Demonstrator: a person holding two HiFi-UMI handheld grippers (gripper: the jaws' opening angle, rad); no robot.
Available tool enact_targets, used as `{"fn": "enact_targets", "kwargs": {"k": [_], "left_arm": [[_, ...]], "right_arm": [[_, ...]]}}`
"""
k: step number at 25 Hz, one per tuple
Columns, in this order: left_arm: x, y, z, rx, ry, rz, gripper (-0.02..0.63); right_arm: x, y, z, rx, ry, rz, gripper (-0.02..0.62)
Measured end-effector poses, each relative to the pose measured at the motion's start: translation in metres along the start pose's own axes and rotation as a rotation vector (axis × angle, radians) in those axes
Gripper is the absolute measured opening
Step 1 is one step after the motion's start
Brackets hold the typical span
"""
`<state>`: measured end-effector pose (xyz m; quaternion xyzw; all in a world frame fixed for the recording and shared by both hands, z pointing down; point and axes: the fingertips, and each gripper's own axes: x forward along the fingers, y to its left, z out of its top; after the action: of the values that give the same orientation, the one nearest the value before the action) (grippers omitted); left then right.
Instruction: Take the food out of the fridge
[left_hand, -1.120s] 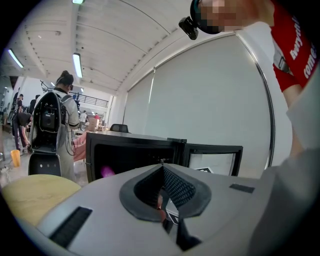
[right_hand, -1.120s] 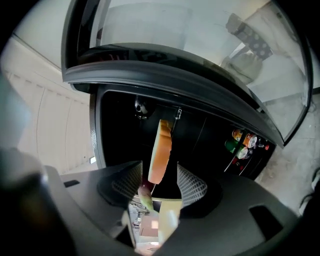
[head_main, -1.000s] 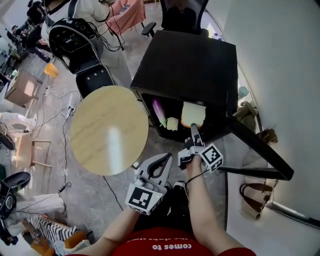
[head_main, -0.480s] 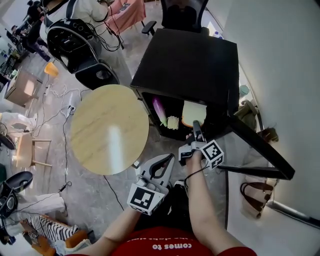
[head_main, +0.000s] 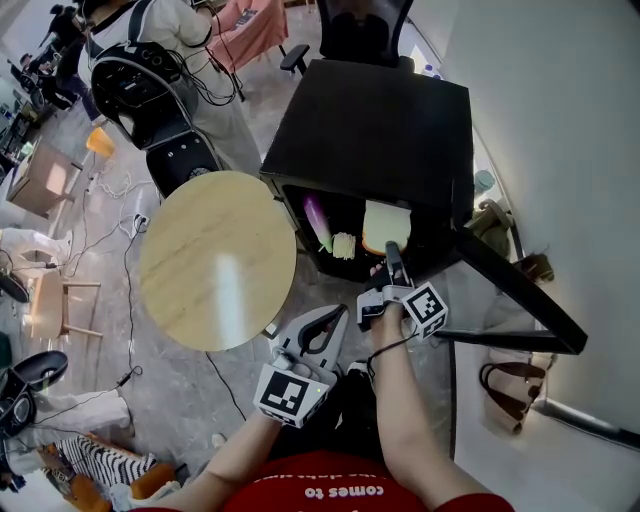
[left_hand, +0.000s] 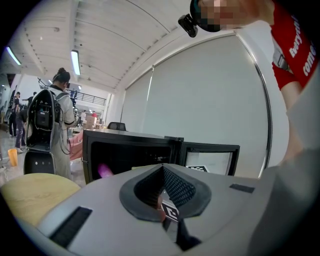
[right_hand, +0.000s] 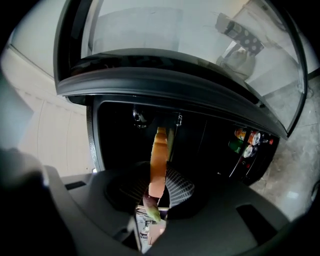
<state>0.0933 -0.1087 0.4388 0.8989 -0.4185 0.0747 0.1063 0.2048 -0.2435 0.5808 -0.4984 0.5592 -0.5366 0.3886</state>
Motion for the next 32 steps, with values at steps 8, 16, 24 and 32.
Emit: {"fn": "enact_targets", "kwargs": {"k": [8,16,24,32], "left_arm": [[-0.002,0.001,0.012,0.017,-0.029,-0.001,0.008],[-0.006,0.0,0.027,0.027,-0.069,-0.002,0.008],[-0.012,0.001,0.031,0.024,-0.085,0.008,0.008],[-0.021,0.007,0.032,0.019,-0.098,0.034,0.008]], "right_arm": [[-0.01,0.016,-0.006,-0.015,0.039,0.048,0.094],[-0.019,0.026,-0.012,-0.062,0.084,0.041,0.094],[-0.034,0.033,-0.018,-0.078,0.121,0.042,0.094],[-0.057,0.048,-0.025,-0.072,0.147,0.07,0.094]]}}
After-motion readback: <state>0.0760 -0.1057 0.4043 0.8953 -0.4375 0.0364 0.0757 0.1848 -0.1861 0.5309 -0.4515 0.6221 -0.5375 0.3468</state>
